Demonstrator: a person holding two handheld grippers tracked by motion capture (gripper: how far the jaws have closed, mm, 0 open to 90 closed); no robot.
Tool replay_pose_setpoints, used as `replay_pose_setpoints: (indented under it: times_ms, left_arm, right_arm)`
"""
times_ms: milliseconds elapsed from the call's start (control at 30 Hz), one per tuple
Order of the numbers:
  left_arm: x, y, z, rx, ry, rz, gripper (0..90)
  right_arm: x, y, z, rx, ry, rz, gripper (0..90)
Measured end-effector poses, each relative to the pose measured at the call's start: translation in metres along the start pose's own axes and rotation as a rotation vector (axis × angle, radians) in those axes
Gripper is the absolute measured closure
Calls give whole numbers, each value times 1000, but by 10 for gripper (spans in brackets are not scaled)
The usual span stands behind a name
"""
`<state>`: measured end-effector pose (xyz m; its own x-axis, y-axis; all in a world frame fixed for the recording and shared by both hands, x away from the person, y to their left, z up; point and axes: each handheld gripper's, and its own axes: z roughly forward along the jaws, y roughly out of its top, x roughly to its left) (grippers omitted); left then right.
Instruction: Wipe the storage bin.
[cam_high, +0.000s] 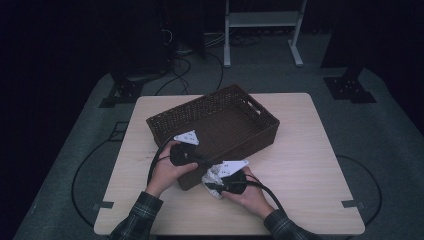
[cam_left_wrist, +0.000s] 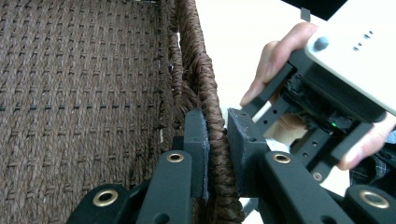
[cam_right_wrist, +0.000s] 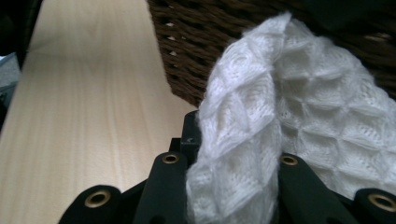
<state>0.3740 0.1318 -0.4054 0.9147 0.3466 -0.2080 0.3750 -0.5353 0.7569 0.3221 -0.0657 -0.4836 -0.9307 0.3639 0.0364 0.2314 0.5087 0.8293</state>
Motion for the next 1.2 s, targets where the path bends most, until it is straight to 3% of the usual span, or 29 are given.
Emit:
replay_pose_setpoints:
  times_ms: [267, 700, 1200]
  left_arm:
    - [0, 0, 0, 2, 0, 0, 780]
    - [0, 0, 0, 2, 0, 1, 780]
    - [0, 0, 0, 2, -2, -2, 780]
  right_arm:
    - [13, 11, 0, -35, 25, -35, 745]
    - [23, 29, -12, -101, 33, -58, 745]
    - [33, 45, -11, -157, 52, -91, 745]
